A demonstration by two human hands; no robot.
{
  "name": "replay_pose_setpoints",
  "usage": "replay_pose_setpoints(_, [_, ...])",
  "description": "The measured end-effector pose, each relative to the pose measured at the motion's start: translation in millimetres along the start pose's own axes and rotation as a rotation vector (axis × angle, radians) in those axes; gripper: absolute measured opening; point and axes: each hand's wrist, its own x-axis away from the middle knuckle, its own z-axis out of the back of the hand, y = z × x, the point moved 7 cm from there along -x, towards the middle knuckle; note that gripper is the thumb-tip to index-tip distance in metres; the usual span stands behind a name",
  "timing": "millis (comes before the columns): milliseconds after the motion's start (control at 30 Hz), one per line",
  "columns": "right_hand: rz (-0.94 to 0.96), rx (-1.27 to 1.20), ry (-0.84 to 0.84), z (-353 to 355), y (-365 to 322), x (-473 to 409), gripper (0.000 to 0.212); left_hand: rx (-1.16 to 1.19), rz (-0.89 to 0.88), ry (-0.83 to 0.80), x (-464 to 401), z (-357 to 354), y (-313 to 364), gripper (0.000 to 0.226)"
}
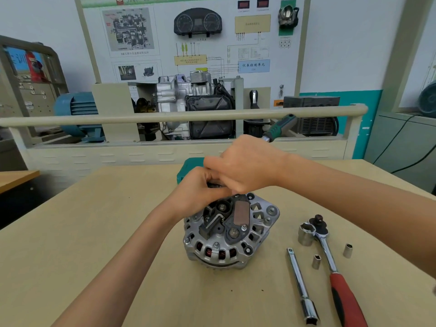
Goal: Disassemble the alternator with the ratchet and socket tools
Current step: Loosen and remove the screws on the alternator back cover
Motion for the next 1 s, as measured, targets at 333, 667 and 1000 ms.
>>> replay_pose_setpoints(333, [-0.681,-0.171,-0.034,-9,15,10,0.015,-0.09,-0.023,0.055,-2,1,3,0.04])
replay_pose_setpoints(667, [-0.366,-0.07,-0.011,2,2,1,0.009,-0.014,0.017,0.012,2,3,-4,0.01])
replay_pose_setpoints(1000, [0.022,0.051,-0.044,1,-7,-9,0.01,0.005,0.039,-0.007,7,5,-4,0.028])
